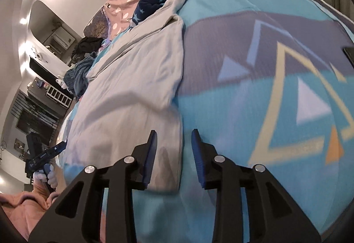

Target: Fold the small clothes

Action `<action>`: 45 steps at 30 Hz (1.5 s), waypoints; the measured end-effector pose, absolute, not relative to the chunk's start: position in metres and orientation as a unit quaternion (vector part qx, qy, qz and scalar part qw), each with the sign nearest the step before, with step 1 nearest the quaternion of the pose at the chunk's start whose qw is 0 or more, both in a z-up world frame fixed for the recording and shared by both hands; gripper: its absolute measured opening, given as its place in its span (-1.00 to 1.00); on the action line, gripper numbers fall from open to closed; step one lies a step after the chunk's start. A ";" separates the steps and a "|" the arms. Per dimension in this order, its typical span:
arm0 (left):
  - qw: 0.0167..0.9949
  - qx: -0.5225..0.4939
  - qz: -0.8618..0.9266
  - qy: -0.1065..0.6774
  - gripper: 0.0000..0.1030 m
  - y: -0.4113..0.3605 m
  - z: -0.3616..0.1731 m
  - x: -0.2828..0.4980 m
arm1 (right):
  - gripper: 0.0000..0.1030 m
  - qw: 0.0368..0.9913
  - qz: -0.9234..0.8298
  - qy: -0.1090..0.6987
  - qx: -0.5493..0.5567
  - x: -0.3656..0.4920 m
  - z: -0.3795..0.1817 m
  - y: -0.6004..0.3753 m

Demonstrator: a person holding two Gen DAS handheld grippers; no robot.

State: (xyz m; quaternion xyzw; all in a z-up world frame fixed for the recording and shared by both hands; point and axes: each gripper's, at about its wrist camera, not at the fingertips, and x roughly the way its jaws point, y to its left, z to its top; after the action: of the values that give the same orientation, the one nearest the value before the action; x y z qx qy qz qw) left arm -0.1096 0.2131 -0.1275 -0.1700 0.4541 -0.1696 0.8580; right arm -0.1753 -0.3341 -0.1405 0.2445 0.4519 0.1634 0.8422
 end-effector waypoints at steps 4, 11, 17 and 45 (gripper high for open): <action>0.851 -0.179 -0.176 0.461 0.12 0.216 -0.130 -0.127 | -0.33 0.835 0.174 0.457 0.251 -0.199 -0.145 -0.332; 0.839 -0.246 -0.210 0.438 0.09 0.216 -0.140 -0.126 | -0.11 0.812 0.229 0.446 0.299 -0.180 -0.154 -0.330; 0.824 -0.305 -0.230 0.419 -0.87 0.213 -0.141 -0.116 | -0.80 0.780 0.262 0.434 0.368 -0.160 -0.153 -0.325; 0.860 -0.244 -0.158 0.420 0.21 0.227 -0.139 -0.144 | -0.30 0.801 0.217 0.447 0.334 -0.164 -0.153 -0.341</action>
State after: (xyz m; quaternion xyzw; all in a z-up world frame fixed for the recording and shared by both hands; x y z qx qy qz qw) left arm -0.1436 0.2272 -0.1390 -0.2440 0.4196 -0.1580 0.8599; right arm -0.1642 -0.3413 -0.1528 0.3340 0.4473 0.2173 0.8007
